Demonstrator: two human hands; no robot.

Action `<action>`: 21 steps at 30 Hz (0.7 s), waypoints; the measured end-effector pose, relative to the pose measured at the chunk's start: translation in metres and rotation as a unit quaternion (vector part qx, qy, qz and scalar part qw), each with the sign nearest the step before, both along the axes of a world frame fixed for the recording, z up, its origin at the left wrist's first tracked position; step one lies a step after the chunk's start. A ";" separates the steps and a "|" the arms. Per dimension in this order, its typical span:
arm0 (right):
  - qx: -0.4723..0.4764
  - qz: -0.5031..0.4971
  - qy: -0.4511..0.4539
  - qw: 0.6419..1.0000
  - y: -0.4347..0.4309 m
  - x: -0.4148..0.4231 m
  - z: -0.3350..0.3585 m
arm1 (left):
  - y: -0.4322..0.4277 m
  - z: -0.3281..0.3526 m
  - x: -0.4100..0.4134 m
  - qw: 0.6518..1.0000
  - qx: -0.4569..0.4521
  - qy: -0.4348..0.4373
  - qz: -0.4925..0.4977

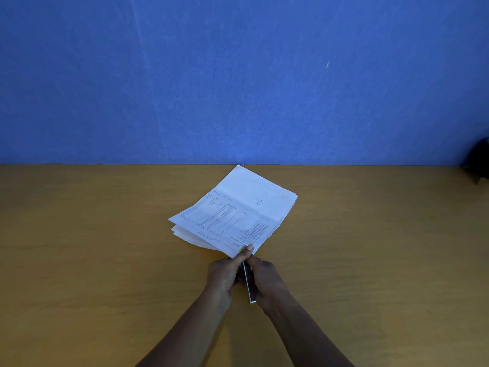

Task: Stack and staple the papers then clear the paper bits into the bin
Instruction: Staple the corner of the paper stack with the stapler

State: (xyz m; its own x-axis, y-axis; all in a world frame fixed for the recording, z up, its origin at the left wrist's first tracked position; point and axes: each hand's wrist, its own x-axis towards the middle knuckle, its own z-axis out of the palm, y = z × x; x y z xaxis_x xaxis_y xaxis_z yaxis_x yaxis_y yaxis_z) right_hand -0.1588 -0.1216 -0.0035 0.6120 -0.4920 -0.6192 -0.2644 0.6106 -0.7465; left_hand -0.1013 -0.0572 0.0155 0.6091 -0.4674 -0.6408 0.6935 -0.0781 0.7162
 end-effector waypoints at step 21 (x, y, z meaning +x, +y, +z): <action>-0.017 -0.034 0.017 0.999 0.000 0.005 0.013 | -0.004 0.000 0.003 1.000 -0.009 0.009 0.028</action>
State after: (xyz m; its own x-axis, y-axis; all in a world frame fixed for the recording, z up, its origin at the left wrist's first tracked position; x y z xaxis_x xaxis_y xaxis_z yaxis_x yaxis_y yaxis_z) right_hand -0.1534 -0.1216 0.0090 0.5556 -0.5530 -0.6210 -0.2489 0.6020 -0.7587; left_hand -0.0981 -0.0616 0.0154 0.6229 -0.4445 -0.6438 0.7096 -0.0254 0.7041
